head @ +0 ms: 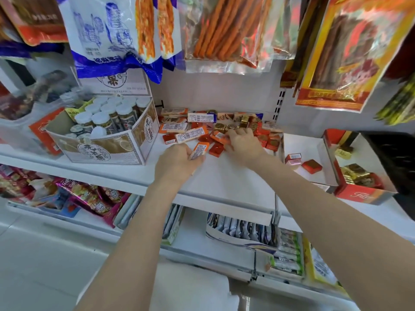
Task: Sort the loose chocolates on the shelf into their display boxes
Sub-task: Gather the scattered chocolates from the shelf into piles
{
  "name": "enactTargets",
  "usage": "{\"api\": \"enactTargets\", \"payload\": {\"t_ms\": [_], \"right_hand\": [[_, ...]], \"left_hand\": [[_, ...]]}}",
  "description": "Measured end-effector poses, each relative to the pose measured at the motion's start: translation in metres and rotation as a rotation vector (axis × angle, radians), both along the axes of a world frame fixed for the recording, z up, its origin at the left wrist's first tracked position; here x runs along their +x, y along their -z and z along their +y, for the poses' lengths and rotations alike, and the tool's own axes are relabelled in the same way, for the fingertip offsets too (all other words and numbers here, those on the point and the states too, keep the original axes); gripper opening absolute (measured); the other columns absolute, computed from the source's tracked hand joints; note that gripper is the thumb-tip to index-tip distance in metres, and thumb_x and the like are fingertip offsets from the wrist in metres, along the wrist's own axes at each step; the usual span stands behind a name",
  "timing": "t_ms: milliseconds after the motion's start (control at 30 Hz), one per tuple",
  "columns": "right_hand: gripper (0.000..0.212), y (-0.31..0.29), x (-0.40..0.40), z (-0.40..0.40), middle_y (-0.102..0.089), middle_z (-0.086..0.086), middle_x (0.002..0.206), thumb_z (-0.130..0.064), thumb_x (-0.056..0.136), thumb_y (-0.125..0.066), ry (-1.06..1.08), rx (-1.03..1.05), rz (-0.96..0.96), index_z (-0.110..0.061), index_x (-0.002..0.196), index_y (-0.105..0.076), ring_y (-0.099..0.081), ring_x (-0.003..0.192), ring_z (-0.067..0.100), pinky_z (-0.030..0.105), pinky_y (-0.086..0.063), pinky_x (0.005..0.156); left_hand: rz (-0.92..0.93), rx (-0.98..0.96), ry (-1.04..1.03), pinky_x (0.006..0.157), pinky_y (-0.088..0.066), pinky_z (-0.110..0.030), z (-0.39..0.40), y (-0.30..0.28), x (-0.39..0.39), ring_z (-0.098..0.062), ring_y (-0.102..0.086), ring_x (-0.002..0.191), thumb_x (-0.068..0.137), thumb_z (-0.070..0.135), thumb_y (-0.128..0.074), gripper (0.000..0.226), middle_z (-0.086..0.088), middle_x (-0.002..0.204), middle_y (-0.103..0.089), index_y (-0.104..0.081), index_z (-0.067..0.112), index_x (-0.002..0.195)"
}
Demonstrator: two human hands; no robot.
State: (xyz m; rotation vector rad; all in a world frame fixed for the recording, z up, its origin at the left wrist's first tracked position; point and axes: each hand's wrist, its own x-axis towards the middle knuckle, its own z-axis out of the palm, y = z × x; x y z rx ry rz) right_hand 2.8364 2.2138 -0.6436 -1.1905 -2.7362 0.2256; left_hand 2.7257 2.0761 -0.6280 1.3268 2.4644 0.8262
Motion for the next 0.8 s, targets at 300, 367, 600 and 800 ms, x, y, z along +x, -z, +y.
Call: {"api": "enactTargets", "payload": {"t_ms": [300, 367, 600, 800], "right_hand": [[0.027, -0.018, 0.065, -0.018, -0.061, 0.021, 0.109, -0.015, 0.093, -0.045, -0.020, 0.016, 0.303, -0.002, 0.116, -0.049, -0.056, 0.099, 0.036, 0.029, -0.039, 0.074], [0.028, -0.036, 0.099, -0.025, -0.063, 0.020, 0.105, -0.014, 0.092, -0.047, 0.086, 0.000, 0.459, 0.000, 0.116, -0.052, -0.059, 0.094, 0.036, 0.023, -0.032, 0.065], [0.022, -0.060, 0.244, -0.022, -0.061, 0.016, 0.094, -0.007, 0.089, -0.049, 0.508, 0.067, 0.580, -0.003, 0.109, -0.057, -0.056, 0.093, 0.036, 0.030, -0.031, 0.067], [0.029, -0.056, 0.323, 0.014, -0.063, 0.024, 0.107, -0.008, 0.085, -0.056, 0.645, 0.094, 0.442, 0.000, 0.113, -0.056, -0.055, 0.101, 0.039, 0.033, -0.033, 0.076]], "left_hand": [[-0.001, 0.098, 0.040, 0.073, -0.046, -0.036, 0.009, -0.012, 0.022, -0.027, -0.060, 0.083, 0.089, 0.039, -0.052, 0.033, -0.014, 0.089, -0.066, -0.060, 0.006, 0.089], [-0.017, 0.135, 0.109, 0.072, -0.044, -0.032, 0.013, -0.015, 0.039, -0.021, -0.058, 0.082, 0.089, 0.039, -0.052, 0.030, -0.005, 0.090, -0.063, -0.059, 0.010, 0.094], [0.045, 0.221, 0.319, 0.079, -0.044, -0.030, 0.053, -0.027, 0.126, -0.019, -0.052, 0.094, 0.087, 0.035, -0.055, 0.030, -0.003, 0.104, -0.053, -0.057, 0.015, 0.109], [0.100, 0.209, 0.492, 0.090, -0.038, -0.034, 0.087, -0.033, 0.208, -0.026, -0.043, 0.111, 0.088, 0.033, -0.054, 0.035, -0.008, 0.115, -0.048, -0.053, 0.020, 0.121]]}}
